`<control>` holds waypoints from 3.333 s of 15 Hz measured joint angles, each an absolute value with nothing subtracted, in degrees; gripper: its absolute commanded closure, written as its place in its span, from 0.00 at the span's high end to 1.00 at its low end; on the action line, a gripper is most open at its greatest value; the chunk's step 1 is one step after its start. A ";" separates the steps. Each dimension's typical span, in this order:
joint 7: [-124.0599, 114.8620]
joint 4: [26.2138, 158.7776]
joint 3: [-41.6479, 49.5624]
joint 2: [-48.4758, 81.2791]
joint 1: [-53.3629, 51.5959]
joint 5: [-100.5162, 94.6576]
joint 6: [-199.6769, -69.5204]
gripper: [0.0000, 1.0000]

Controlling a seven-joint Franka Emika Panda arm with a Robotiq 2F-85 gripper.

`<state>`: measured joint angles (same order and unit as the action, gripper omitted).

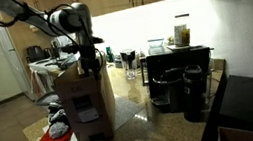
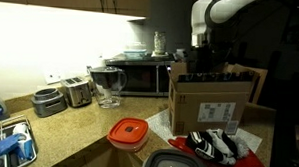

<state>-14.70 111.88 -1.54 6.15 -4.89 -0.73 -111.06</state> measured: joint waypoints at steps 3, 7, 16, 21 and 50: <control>-12.82 111.27 -1.74 8.41 -4.90 -0.73 -111.06 1.00; -12.51 111.01 -2.27 10.17 -4.96 -0.73 -111.06 1.00; -14.09 111.02 -2.67 12.07 -5.89 -1.70 -112.91 1.00; -18.11 111.02 -2.65 14.35 -6.63 -3.98 -117.10 1.00; -19.48 108.16 -1.29 19.35 -6.10 0.48 -118.25 0.00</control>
<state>-19.48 108.16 -1.29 19.35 -6.10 0.48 -118.25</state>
